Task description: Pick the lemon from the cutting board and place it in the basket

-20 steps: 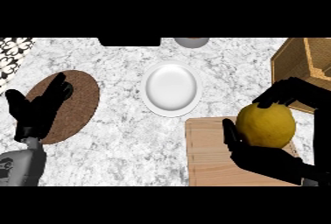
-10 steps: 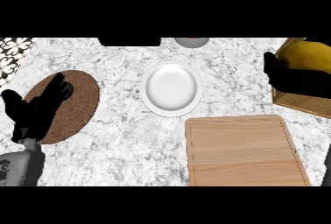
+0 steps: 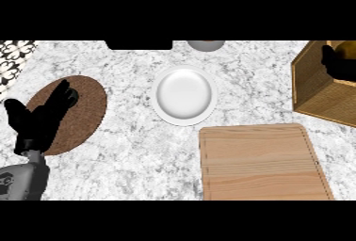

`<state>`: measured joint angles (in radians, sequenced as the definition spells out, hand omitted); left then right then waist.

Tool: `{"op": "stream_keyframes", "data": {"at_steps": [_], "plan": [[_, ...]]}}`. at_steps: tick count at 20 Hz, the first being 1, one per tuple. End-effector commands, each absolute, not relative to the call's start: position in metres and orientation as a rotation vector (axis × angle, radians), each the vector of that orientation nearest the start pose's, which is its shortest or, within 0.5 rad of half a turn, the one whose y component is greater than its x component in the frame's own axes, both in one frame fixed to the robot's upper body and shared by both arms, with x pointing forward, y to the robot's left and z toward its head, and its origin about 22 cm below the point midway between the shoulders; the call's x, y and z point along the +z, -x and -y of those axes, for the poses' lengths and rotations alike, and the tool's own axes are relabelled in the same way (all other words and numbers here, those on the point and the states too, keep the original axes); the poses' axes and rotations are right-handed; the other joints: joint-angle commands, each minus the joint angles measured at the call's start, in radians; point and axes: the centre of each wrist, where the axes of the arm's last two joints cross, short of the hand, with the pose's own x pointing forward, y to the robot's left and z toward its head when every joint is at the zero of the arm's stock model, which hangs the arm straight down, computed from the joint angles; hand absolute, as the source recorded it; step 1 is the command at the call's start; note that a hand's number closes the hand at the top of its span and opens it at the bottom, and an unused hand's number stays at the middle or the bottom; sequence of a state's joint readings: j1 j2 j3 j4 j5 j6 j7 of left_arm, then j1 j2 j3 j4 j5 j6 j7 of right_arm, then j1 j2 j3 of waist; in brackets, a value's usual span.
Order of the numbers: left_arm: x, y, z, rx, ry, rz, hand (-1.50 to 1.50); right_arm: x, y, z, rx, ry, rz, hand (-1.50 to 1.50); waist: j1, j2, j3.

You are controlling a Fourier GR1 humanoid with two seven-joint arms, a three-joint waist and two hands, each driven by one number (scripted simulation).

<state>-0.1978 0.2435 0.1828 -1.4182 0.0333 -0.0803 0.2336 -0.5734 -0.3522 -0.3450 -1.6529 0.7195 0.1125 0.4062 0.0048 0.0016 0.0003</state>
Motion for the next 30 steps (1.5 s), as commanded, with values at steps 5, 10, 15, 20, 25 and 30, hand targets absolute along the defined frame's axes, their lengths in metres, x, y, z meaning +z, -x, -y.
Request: {"op": "stream_keyframes", "data": {"at_steps": [5, 10, 15, 20, 25, 30], "plan": [[0.041, -0.307, -0.321, -0.065, -0.187, 1.383, 0.00, 0.172, -0.349, 0.352, 0.214, 1.065, 1.620, 1.50, 0.000, 0.002, 0.000], [0.034, -0.297, -0.306, -0.081, -0.193, 1.402, 0.00, 0.168, -0.348, 0.387, 0.014, 1.217, 1.517, 1.50, 0.006, 0.005, 0.000], [0.043, -0.291, -0.296, -0.066, -0.180, 1.384, 0.00, 0.141, -0.373, 0.401, 0.097, 1.143, 1.496, -1.50, 0.008, 0.002, 0.000], [0.028, -0.290, -0.302, -0.076, -0.179, 1.390, 0.00, 0.133, -0.381, 0.408, 0.118, 1.063, 1.588, -1.50, 0.007, 0.002, 0.000], [0.046, -0.294, -0.314, -0.083, -0.196, 1.396, 0.00, 0.145, -0.374, 0.418, -0.082, 1.025, 1.651, -1.50, 0.003, -0.001, 0.000], [0.031, -0.291, -0.312, -0.065, -0.199, 1.380, 0.00, 0.176, -0.357, 0.461, -0.427, 0.934, 1.648, -1.50, -0.005, 0.000, 0.000]]}}
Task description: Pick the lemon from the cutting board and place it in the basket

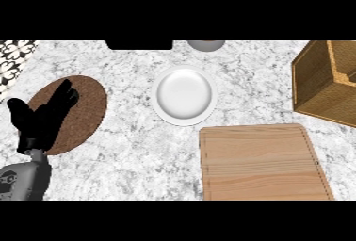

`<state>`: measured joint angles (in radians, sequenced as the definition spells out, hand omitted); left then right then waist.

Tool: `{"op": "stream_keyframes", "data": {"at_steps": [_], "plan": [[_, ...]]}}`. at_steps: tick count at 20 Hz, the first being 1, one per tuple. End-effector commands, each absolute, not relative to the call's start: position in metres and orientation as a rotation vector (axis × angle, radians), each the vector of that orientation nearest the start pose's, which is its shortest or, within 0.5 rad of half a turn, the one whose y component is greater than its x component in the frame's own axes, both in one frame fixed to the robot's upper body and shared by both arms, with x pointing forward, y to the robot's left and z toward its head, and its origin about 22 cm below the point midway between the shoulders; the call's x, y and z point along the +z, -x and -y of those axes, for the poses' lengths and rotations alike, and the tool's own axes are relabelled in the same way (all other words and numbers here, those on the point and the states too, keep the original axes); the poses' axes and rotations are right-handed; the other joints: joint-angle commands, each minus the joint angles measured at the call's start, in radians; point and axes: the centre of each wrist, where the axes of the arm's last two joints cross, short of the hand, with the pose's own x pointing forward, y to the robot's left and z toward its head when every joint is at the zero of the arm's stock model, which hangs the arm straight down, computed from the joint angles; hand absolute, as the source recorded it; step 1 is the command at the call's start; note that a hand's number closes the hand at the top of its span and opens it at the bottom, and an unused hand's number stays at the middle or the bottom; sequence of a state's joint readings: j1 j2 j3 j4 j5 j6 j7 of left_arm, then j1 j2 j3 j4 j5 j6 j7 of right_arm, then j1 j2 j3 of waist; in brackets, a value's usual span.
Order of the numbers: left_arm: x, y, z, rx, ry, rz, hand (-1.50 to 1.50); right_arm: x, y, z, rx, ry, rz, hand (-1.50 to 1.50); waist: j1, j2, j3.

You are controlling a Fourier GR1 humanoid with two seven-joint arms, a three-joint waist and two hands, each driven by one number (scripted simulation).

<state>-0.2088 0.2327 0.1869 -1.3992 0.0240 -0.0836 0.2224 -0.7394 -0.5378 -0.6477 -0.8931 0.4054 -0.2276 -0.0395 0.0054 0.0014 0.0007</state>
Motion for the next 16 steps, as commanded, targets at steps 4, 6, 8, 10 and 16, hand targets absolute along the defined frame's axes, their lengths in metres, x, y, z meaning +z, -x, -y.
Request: {"op": "stream_keyframes", "data": {"at_steps": [4, 6, 8, 10, 16], "plan": [[0.034, -0.294, -0.312, -0.055, -0.184, 1.384, 0.00, 0.176, -0.311, 0.520, -0.529, 0.903, 1.648, -1.50, -0.011, 0.001, 0.000], [0.044, -0.296, -0.307, -0.082, -0.208, 1.402, 0.00, 0.177, -0.290, 0.547, -0.501, 0.886, 1.632, -1.50, -0.007, 0.001, 0.001], [0.032, -0.278, -0.326, -0.071, -0.180, 1.377, 0.00, 0.177, -0.255, 0.571, -0.488, 0.834, 1.654, -1.50, -0.015, -0.003, 0.000], [0.028, -0.285, -0.324, -0.052, -0.187, 1.389, 0.00, 0.178, -0.231, 0.594, -0.424, 0.845, 1.606, -1.50, -0.013, 0.004, 0.001], [0.047, -0.299, -0.307, -0.077, -0.181, 1.379, 0.00, 0.149, -0.175, 0.626, -0.304, 0.785, 1.584, -1.50, -0.005, 0.002, 0.002]]}}
